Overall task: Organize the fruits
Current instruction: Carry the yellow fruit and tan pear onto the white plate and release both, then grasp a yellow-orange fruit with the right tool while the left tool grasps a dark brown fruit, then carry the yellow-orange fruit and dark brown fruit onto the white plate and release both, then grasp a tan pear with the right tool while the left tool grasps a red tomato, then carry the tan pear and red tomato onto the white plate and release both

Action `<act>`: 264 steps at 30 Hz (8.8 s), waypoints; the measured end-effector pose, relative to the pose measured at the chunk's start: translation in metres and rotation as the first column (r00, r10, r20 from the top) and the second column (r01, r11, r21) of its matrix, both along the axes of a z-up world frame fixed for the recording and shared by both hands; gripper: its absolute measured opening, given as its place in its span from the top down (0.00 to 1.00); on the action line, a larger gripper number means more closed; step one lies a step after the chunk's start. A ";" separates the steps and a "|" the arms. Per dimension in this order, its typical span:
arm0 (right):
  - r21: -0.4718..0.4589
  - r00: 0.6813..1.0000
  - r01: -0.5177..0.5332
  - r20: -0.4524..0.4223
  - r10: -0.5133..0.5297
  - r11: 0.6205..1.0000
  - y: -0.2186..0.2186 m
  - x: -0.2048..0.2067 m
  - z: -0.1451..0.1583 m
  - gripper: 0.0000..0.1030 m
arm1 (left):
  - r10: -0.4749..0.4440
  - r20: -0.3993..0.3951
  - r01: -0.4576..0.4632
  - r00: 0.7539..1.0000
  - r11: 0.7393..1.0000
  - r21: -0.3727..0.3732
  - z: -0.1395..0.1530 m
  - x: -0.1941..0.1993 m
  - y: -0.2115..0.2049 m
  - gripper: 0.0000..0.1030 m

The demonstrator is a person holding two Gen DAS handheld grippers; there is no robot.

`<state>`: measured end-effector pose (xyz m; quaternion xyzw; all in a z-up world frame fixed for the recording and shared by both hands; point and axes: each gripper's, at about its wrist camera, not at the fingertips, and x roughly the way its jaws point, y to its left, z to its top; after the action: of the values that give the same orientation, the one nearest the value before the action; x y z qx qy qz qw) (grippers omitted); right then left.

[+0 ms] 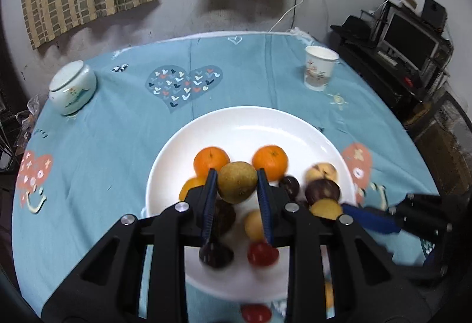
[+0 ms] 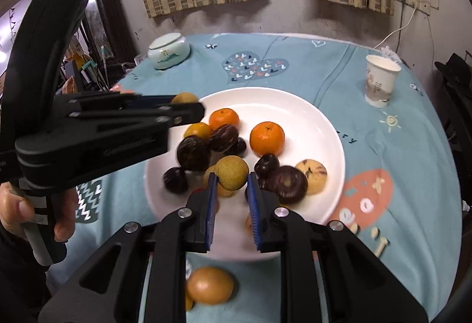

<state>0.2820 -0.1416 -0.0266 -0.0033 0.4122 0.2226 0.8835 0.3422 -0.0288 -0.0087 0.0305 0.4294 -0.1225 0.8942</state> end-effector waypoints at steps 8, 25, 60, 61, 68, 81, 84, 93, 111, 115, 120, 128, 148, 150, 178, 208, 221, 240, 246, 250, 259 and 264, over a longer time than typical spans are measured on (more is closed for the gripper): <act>-0.021 1.000 -0.019 -0.019 0.018 1.000 0.006 0.020 -0.012 0.79 | 0.002 -0.044 -0.002 0.999 1.000 -0.006 -0.022 0.032 -0.011 0.71; -0.101 0.996 -0.023 0.081 0.032 0.995 -0.008 -0.086 0.015 0.44 | 0.132 0.090 -0.124 0.987 0.987 -0.098 0.014 -0.118 0.058 0.19; -0.027 0.990 -0.061 -0.130 0.057 0.998 0.042 -0.114 -0.073 0.54 | 0.232 0.022 -0.229 0.973 0.970 -0.078 -0.044 -0.223 0.107 0.18; -0.035 0.990 -0.058 -0.127 0.053 0.998 0.043 -0.113 -0.074 0.60 | 0.230 0.019 -0.228 0.973 0.971 -0.077 -0.044 -0.222 0.107 0.18; -0.017 0.993 -0.024 -0.119 0.022 1.000 0.028 -0.130 -0.056 0.61 | 0.170 -0.010 -0.170 0.985 0.984 -0.058 -0.054 -0.205 0.084 0.18; 0.061 0.985 0.087 -0.153 -0.077 0.994 -0.034 -0.157 -0.046 0.61 | 0.081 -0.052 -0.079 0.995 0.996 0.029 -0.087 -0.167 0.044 0.42; 0.072 0.986 0.078 -0.155 -0.066 0.994 -0.033 -0.157 -0.046 0.61 | 0.088 -0.083 -0.085 0.993 0.996 0.032 -0.098 -0.164 0.045 0.47; 0.094 0.988 0.079 -0.138 -0.066 0.992 -0.033 -0.162 -0.037 0.61 | 0.105 -0.020 -0.106 0.994 0.994 -0.038 -0.072 -0.181 0.054 0.57; 0.088 0.995 0.072 -0.069 -0.066 0.993 -0.031 -0.156 -0.011 0.61 | 0.039 0.087 -0.034 0.995 0.998 -0.056 -0.003 -0.191 0.042 0.57; 0.072 0.999 0.042 -0.028 -0.040 0.997 -0.025 -0.133 0.003 0.61 | 0.020 0.099 -0.019 0.995 1.000 -0.012 0.009 -0.157 0.031 0.57; 0.040 1.000 -0.006 -0.004 0.006 0.999 -0.005 -0.082 0.015 0.61 | 0.003 0.059 -0.003 0.998 1.000 0.003 0.015 -0.093 0.015 0.57; 0.045 0.999 0.014 -0.052 -0.012 0.999 0.003 -0.028 -0.010 0.61 | 0.065 0.021 -0.066 0.998 0.996 0.067 -0.005 -0.036 0.017 0.57; -0.047 1.000 0.024 0.000 -0.024 0.999 0.020 -0.012 -0.027 0.34 | 0.126 -0.022 -0.124 0.992 0.990 0.065 -0.022 -0.018 0.039 0.32; -0.055 0.999 0.027 0.038 -0.025 0.998 0.017 -0.019 -0.018 0.34 | 0.128 -0.003 -0.127 0.992 0.990 0.053 -0.013 -0.028 0.041 0.32; -0.135 0.994 -0.015 -0.105 0.001 0.991 0.024 -0.092 -0.070 0.34 | 0.167 0.032 -0.165 0.985 0.985 -0.048 -0.041 -0.222 0.070 0.18; 0.048 0.989 0.105 -0.113 -0.099 0.993 -0.053 -0.141 -0.041 0.56 | 0.000 -0.051 -0.002 0.999 0.999 -0.045 -0.096 -0.138 0.015 0.69; 0.059 0.992 0.095 -0.089 -0.090 0.994 -0.051 -0.143 -0.028 0.56 | -0.036 0.035 0.039 0.999 0.996 -0.076 -0.044 -0.173 0.007 0.69; -0.012 0.993 0.115 0.001 -0.115 0.993 -0.027 0.034 -0.017 0.56 | 0.030 0.002 -0.030 1.000 1.000 0.003 -0.006 0.031 -0.019 0.69; -0.008 0.994 0.109 -0.020 -0.109 0.994 -0.027 0.058 -0.031 0.56 | 0.038 -0.067 -0.040 0.997 0.999 -0.018 -0.030 0.069 -0.024 0.69; 0.003 0.994 0.109 -0.024 -0.109 0.994 -0.027 0.064 -0.034 0.55 | 0.039 -0.072 -0.040 0.997 0.999 -0.014 -0.036 0.077 -0.025 0.68; -0.101 0.995 0.091 -0.028 -0.094 0.991 -0.012 0.063 -0.043 0.32 | 0.107 -0.004 -0.107 0.994 0.993 0.044 -0.025 0.064 -0.016 0.12; -0.087 0.996 0.093 0.021 -0.092 0.992 -0.016 0.033 -0.019 0.01 | 0.156 0.081 -0.162 0.984 0.984 0.069 -0.003 0.019 -0.003 0.06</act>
<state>0.3153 -0.1573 -0.0452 -0.0251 0.4139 0.1631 0.8953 0.3607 -0.0315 -0.0113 0.0345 0.4007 -0.0330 0.9150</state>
